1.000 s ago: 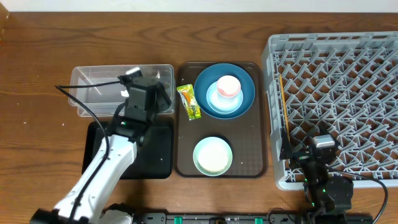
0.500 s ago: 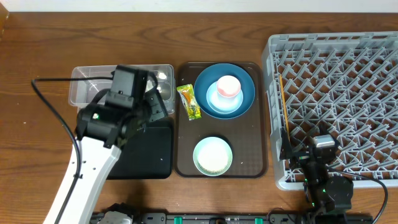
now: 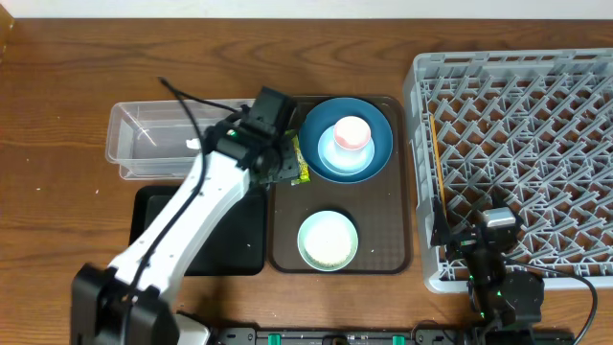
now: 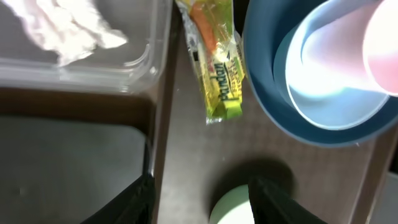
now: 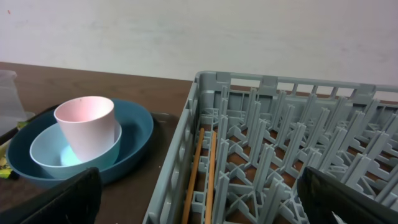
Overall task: Sort waste into correct bins and load items into the dishwasher rack
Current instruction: 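Reach the left gripper to the yellow Pandan wrapper and grasp it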
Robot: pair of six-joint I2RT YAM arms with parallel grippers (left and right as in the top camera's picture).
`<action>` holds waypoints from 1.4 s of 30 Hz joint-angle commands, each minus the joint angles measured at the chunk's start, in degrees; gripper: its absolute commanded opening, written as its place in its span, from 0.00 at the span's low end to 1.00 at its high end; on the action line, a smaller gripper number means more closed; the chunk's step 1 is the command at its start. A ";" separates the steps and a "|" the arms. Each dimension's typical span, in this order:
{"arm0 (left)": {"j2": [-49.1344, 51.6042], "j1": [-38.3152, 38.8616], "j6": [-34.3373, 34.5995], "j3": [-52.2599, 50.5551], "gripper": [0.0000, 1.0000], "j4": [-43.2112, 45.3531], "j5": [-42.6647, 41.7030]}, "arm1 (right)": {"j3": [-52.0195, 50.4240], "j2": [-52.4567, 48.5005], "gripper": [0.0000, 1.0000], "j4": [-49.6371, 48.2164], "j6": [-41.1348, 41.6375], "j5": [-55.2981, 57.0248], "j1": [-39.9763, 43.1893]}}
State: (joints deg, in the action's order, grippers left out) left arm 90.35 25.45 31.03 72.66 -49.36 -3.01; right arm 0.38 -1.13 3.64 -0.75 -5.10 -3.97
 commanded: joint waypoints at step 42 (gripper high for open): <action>17.90 4.81 11.32 -0.44 0.51 9.20 9.90 | -0.07 -0.02 0.99 0.20 -0.61 -0.02 -0.59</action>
State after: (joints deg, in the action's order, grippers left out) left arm 107.15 30.09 41.36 72.64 -40.36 5.58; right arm 0.38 -1.13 3.64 -0.75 -5.13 -3.97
